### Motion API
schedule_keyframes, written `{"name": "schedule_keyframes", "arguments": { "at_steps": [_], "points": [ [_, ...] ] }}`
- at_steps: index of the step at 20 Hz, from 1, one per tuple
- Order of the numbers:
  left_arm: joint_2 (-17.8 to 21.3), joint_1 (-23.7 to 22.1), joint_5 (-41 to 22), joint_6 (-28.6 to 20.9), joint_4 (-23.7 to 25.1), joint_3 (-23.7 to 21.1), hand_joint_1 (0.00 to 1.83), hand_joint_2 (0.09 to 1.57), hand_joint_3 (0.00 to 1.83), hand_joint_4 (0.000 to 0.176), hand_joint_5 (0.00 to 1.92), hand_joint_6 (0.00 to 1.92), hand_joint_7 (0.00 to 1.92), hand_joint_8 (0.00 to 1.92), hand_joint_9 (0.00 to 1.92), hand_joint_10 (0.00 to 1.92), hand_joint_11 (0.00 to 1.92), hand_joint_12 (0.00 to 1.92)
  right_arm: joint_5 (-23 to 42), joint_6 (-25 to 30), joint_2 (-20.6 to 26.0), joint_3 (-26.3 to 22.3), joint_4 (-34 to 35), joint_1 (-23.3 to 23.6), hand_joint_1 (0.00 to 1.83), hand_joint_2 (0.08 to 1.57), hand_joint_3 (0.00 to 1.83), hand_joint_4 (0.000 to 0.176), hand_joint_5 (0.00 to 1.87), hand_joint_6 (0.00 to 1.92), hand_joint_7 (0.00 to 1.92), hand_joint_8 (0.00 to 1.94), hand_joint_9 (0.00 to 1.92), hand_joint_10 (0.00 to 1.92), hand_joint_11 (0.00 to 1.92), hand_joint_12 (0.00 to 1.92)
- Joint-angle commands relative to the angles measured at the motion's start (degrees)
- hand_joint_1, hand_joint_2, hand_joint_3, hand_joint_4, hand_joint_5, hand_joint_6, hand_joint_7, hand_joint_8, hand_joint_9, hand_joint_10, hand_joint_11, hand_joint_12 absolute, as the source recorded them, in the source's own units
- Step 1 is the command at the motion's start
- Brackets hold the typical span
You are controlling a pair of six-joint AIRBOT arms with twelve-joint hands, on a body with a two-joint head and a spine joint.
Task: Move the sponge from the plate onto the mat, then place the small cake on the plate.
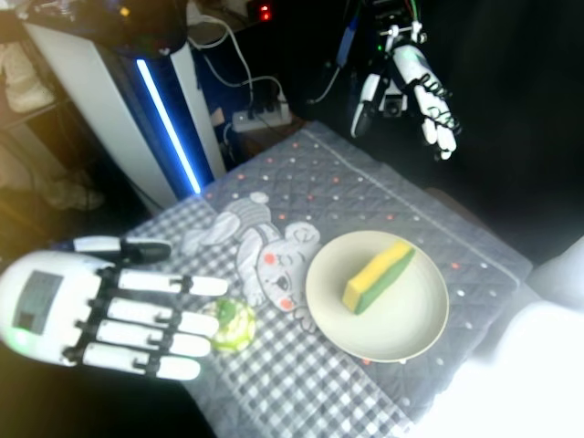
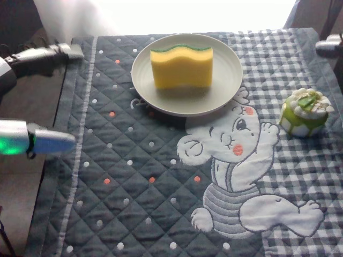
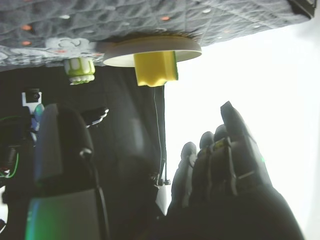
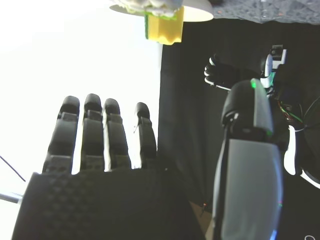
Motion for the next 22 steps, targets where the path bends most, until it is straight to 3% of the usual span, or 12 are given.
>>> {"name": "schedule_keyframes", "arguments": {
  "at_steps": [1,2,6,8,9,11,12,15,16,18,19,22],
  "points": [
    [-0.24,-1.0,-6.13,-0.44,-0.99,0.5,0.86,0.99,0.0,0.0,0.42,0.0,0.25,0.0,0.22,0.04,0.0,0.86,6.42,0.43,0.04,0.39,2.0,0.56,0.75,1.09,0.0,0.07,0.36,0.0,0.33,0.0,0.32,0.0,0.24,0.21],
    [-1.06,-2.89,-4.48,-0.44,-0.28,1.5,0.85,1.01,0.0,0.0,0.39,0.0,0.23,0.0,0.19,0.01,0.0,0.72,6.42,0.43,-0.02,0.41,2.0,0.56,0.74,1.07,0.0,0.061,0.35,0.0,0.35,0.0,0.33,0.0,0.28,0.14],
    [-4.61,-9.94,0.91,-0.47,1.87,5.67,0.84,0.99,0.0,0.0,0.37,0.0,0.25,0.0,0.23,0.01,0.0,0.71,6.41,0.43,-0.13,0.45,2.12,0.56,0.7,1.08,0.0,0.059,0.29,0.0,0.32,0.0,0.32,0.0,0.28,0.11],
    [-7.21,-14.4,4.83,-0.63,3.72,8.38,0.91,1.0,0.0,0.0,0.34,0.0,0.2,0.01,0.12,0.01,0.0,0.36,6.41,0.43,-0.15,0.45,2.11,0.56,0.71,1.05,0.0,0.098,0.24,0.0,0.32,0.0,0.33,0.01,0.32,0.12],
    [-9.34,-17.6,7.97,-1.19,5.75,10.48,0.84,0.99,0.0,0.026,0.34,0.0,0.2,0.0,0.12,0.01,0.0,0.41,6.42,0.43,-0.15,0.47,2.03,0.56,0.69,1.03,0.0,0.121,0.21,0.0,0.32,0.0,0.33,0.0,0.33,0.12],
    [-14.1,-23.38,13.71,-5.35,11.28,15.5,0.79,0.98,0.0,0.069,0.35,0.0,0.23,0.0,0.14,0.01,0.0,0.46,6.42,0.43,-0.22,0.64,1.8,0.56,0.66,1.02,0.0,0.13,0.19,0.0,0.33,0.0,0.36,0.01,0.38,0.14],
    [-15.62,-25.24,15.55,-6.54,13.14,17.06,0.82,0.97,0.0,0.07,0.36,0.0,0.24,0.0,0.17,0.01,0.0,0.51,6.42,0.43,-0.26,0.68,1.79,0.56,0.65,1.01,0.0,0.126,0.18,0.0,0.34,0.0,0.37,0.01,0.39,0.14],
    [-20.94,-32.13,23.57,-7.05,19.69,21.82,0.91,0.93,0.0,0.043,0.4,0.0,0.31,0.0,0.28,0.0,0.0,0.86,6.43,0.43,-0.59,0.86,1.63,0.56,0.59,1.01,0.0,0.13,0.19,0.0,0.35,0.01,0.4,0.02,0.42,0.14],
    [-22.8,-33.83,25.92,-7.04,21.47,23.34,0.96,0.92,0.0,0.034,0.4,0.0,0.32,0.0,0.28,0.0,0.0,0.88,6.43,0.43,-0.83,1.06,1.51,0.56,0.61,1.01,0.0,0.141,0.19,0.0,0.33,0.0,0.37,0.01,0.4,0.12],
    [-25.36,-35.12,28.29,-7.03,23.26,25.46,1.0,0.89,0.0,0.067,0.41,0.0,0.36,0.01,0.35,0.02,0.07,0.92,6.43,0.43,-1.02,1.34,1.37,0.57,0.62,1.0,0.0,0.14,0.2,0.0,0.3,0.0,0.35,0.0,0.38,0.11],
    [-27.01,-35.85,30.23,-7.02,24.8,26.94,0.98,0.88,0.0,0.065,0.45,0.0,0.38,0.01,0.38,0.02,0.1,0.92,6.43,0.43,-1.22,1.53,1.34,0.59,0.64,1.01,0.0,0.137,0.2,0.0,0.3,0.0,0.35,0.0,0.39,0.11],
    [-30.56,-37.15,34.84,-7.0,28.31,30.05,1.02,0.88,0.0,0.026,0.58,0.0,0.5,0.01,0.49,0.02,0.22,0.85,6.42,0.43,-1.34,1.71,1.26,0.62,0.62,1.03,0.01,0.174,0.19,0.0,0.29,0.0,0.32,0.0,0.35,0.08]
  ]
}}
